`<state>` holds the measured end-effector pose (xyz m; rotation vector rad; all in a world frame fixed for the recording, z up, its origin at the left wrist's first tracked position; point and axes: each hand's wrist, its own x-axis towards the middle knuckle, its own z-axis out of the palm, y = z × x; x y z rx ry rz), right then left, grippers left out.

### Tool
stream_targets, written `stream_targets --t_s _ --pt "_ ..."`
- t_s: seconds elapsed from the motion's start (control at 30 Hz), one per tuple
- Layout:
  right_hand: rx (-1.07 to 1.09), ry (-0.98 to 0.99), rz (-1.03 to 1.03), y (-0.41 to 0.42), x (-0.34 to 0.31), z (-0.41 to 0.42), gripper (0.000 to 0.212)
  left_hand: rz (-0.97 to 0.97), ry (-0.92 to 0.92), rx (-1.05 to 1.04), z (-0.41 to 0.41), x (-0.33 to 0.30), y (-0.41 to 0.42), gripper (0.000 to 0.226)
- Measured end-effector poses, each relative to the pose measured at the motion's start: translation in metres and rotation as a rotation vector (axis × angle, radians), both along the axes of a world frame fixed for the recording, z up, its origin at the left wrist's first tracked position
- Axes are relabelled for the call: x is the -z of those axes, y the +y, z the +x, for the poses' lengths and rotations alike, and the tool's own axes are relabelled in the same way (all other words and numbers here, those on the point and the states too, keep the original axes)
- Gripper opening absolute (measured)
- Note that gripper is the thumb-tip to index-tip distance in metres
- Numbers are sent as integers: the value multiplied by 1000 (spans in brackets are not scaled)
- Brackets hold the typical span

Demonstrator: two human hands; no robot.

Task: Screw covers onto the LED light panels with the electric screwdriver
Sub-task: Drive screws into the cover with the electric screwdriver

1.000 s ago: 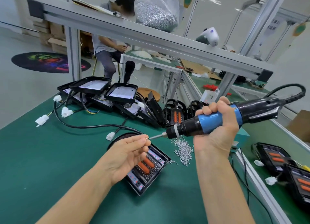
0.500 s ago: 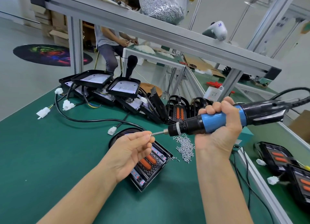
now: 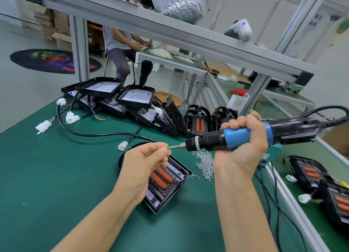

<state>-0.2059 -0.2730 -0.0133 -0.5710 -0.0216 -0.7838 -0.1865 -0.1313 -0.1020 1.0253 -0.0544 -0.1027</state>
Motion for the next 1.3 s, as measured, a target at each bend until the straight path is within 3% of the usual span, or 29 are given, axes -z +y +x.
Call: stream_targets --t_s 0.3,0.47,0.57,0.67,0.73,0.87,1.0,1.3 --pt "16 -31 -35 1 5 2 20 52 -29 -7 1 6 -1 16" --pt "-14 -40 -7 -4 8 5 19 247 -168 -63 12 7 20 27" --pt "4 -26 -36 -6 10 9 21 522 -97 -264 30 16 48 41" --pt "8 9 -96 -4 15 15 23 836 61 -94 34 30 64 94" --pt "22 43 -139 0 20 21 24 1012 70 -9 33 33 63 118" --pt "50 95 -218 9 30 35 25 1228 36 55 38 33 52 127" --pt "85 128 -323 18 36 49 24 1237 16 39 42 35 43 115" --pt "80 173 -386 26 47 66 23 1151 13 50 44 31 37 113"
